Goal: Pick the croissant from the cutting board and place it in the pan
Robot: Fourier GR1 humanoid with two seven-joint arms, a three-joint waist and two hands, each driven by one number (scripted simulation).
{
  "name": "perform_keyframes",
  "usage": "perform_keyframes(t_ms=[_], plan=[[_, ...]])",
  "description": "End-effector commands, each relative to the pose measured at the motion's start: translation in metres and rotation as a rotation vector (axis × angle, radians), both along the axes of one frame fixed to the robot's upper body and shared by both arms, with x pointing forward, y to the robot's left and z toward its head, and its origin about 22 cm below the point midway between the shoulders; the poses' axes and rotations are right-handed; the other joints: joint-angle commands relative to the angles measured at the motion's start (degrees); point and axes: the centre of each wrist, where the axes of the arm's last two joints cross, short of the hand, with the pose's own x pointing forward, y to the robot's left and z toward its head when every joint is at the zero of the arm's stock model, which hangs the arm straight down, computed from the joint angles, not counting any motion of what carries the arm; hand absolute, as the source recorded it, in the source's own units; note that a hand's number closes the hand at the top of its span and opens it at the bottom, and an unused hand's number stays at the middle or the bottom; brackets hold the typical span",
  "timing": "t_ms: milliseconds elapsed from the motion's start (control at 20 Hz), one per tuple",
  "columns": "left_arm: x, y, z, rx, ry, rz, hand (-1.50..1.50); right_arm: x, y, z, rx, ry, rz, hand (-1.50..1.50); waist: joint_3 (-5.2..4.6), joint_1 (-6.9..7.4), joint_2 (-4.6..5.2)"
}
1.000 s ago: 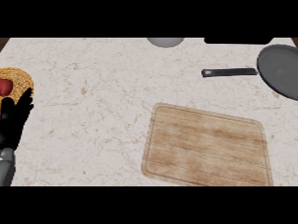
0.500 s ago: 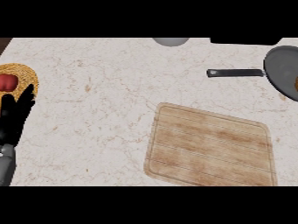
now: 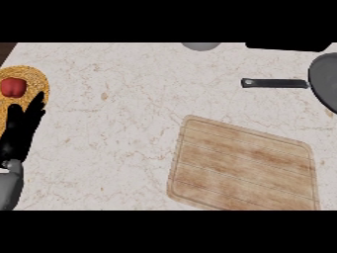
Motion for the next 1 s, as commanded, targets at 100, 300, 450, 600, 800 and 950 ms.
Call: perform_keyframes(t_ms=[100,300,450,600,800,950], plan=[[0.009,-0.01,0.006,0.001,-0.01,-0.024,0.0,0.004,0.008,-0.011,0.148,-0.069,0.029,-1.5,0.18,0.41,0.69],[0.007,-0.012,0.003,0.0,-0.016,-0.032,0.0,0.006,0.018,-0.023,0.154,-0.093,0.059,-1.5,0.18,1.01,0.82],[0.007,-0.008,0.009,0.007,-0.014,-0.014,0.0,0.004,0.018,-0.027,0.154,-0.159,0.038,-1.5,0.23,0.85,0.58],[0.008,-0.015,0.004,0.011,-0.02,-0.035,0.0,0.013,0.019,-0.009,0.148,-0.238,0.038,-1.5,0.21,1.31,0.92],[0.005,0.002,0.008,0.012,-0.004,-0.024,0.0,0.012,0.013,-0.002,0.109,-0.384,-0.036,-1.5,0.19,1.4,0.75],[0.009,-0.005,0.003,0.006,-0.01,-0.012,0.0,0.007,0.008,-0.005,0.084,-0.435,-0.074,-1.5,0.06,0.16,0.58]])
